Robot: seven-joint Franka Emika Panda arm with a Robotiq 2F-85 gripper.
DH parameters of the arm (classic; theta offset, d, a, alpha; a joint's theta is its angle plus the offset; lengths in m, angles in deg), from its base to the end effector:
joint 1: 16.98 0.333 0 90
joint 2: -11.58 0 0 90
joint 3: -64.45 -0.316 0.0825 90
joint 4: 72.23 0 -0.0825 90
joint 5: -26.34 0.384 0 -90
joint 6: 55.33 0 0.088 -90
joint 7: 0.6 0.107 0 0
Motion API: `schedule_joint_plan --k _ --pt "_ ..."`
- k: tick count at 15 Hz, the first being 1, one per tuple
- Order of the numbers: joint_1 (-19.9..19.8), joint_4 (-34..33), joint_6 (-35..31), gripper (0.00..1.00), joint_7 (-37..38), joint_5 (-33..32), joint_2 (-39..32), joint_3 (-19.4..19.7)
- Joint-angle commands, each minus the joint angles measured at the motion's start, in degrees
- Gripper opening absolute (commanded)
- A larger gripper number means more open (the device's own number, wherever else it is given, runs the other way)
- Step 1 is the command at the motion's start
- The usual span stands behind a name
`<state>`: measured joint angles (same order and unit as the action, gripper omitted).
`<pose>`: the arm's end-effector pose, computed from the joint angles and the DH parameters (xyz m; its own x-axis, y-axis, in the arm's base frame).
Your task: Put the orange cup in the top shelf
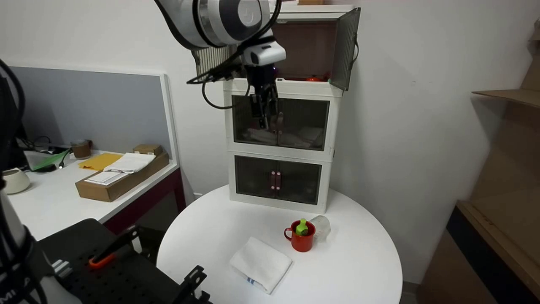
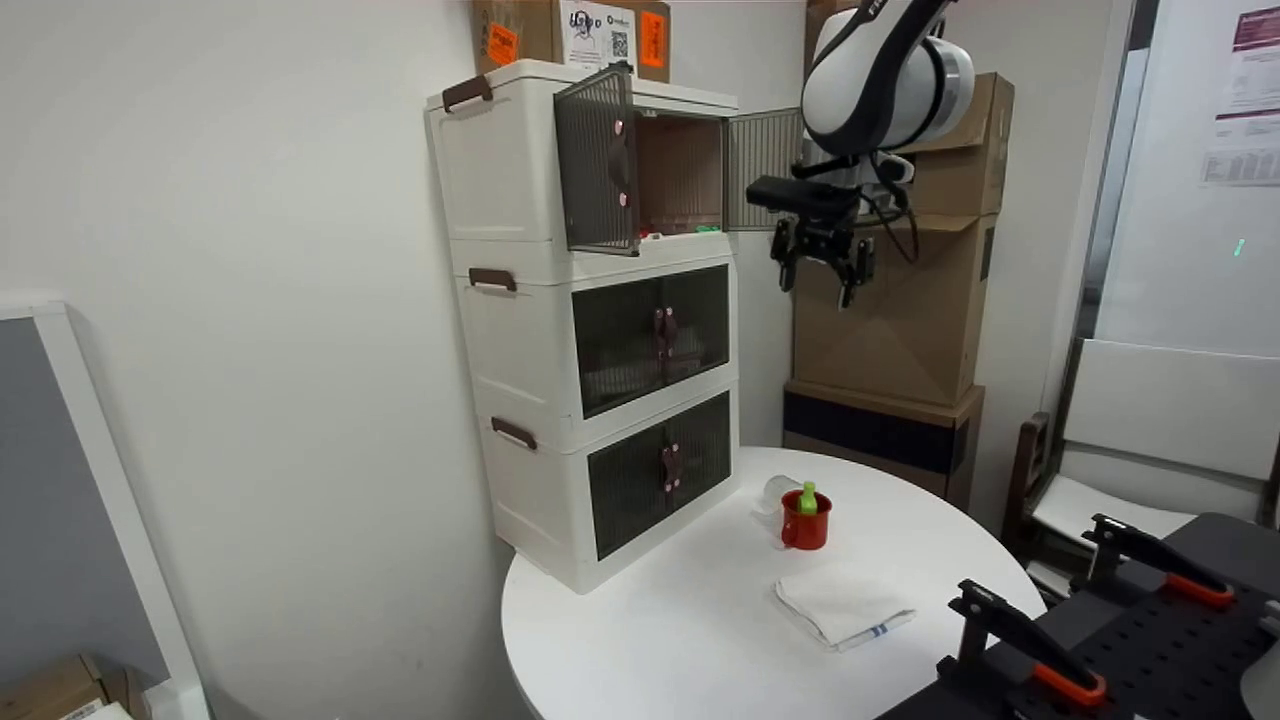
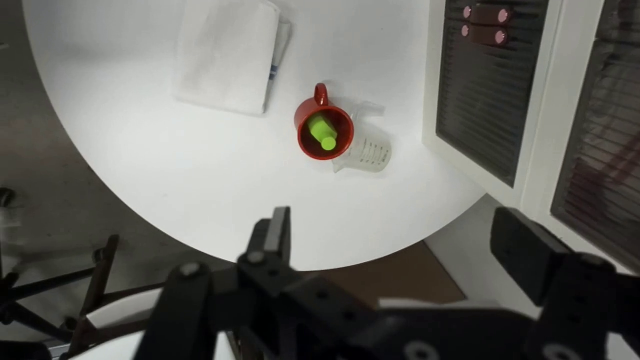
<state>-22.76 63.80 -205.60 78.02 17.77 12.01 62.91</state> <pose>0.5186 -0.0350 0.3516 0.2233 -0.9630 0.1510 -0.9419 -0.2531 -0.2210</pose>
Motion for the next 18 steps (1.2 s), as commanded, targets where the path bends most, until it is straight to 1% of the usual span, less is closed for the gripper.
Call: schedule_joint_plan --k 1,6,10,12,14,17,18 --pt "0.6 0.9 -2.6 1.00 0.1 -1.3 -3.7 2.8" --pt "1.2 2.4 -5.9 1.00 -2.4 -0.8 -9.5 5.9" --pt "2.1 1.9 -9.3 1.00 -4.7 -0.7 -14.4 8.7" --pt "2.6 1.1 -10.7 1.00 -6.6 0.4 -16.9 9.5" --pt "2.8 0.1 -11.5 1.00 -9.0 2.1 -19.1 9.6" --pt "3.9 -2.0 -10.7 1.00 -11.4 3.2 -21.7 9.9" --pt "4.5 0.1 -10.1 1.00 -10.4 3.4 -19.4 10.9"
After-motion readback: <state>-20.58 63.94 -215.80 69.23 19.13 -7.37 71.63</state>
